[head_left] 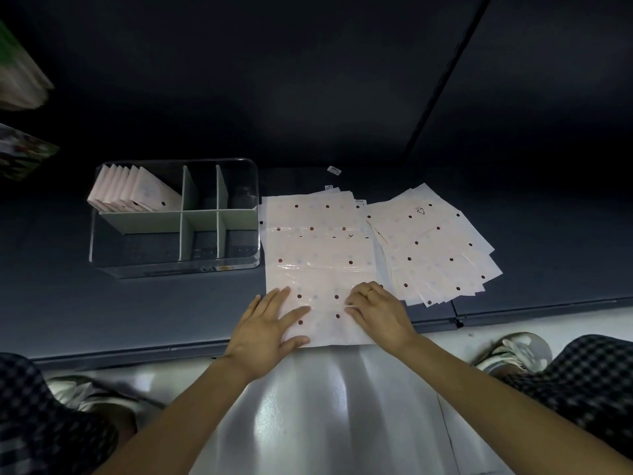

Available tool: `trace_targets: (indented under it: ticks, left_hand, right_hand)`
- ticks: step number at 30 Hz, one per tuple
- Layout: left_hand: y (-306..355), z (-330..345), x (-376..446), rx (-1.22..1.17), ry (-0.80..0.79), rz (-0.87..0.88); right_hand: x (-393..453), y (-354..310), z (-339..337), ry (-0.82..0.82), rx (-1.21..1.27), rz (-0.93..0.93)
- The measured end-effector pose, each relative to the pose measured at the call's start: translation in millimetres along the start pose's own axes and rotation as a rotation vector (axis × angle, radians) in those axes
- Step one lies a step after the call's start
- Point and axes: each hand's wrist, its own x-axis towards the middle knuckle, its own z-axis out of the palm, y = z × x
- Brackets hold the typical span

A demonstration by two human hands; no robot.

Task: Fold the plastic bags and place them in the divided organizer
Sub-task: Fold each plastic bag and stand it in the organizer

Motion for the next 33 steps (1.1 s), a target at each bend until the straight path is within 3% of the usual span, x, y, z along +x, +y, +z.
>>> trace_targets:
  ticks: [5, 11, 15, 20, 23, 28, 31, 33]
  left_hand:
    - [6, -9, 5, -0.1, 0.118, -0.02]
    - [3, -20, 15, -0.256, 0.152, -0.086]
    - [-1, -27, 13, -0.287, 0.166, -0.064]
    - [3, -33, 8, -0.165, 0.264, 0.003]
    - [7, -39, 5, -0.212, 0.327, 0.031]
    - [5, -48, 10, -0.651, 0.169, -0.209]
    - [-2, -46, 14, -0.913, 0.122, -0.297]
    - [-3, -43, 17, -0.945, 0.118, -0.332]
  right_hand:
    - [4, 3, 1, 0.01, -0.049, -0.024]
    - [10, 12, -5, -0.23, 0.262, 0.244]
    - [13, 18, -18, -0.265, 0.566, 0.359]
    - [11, 22, -28, -0.312, 0.744, 0.45]
    - [9, 23, -35, -0.335, 0.831, 0.481]
    - [11, 32, -53, -0.451, 0.867, 0.442]
    - [19, 39, -57, -0.406, 0.855, 0.48]
    - [26, 42, -53, -0.358, 0.776, 0.502]
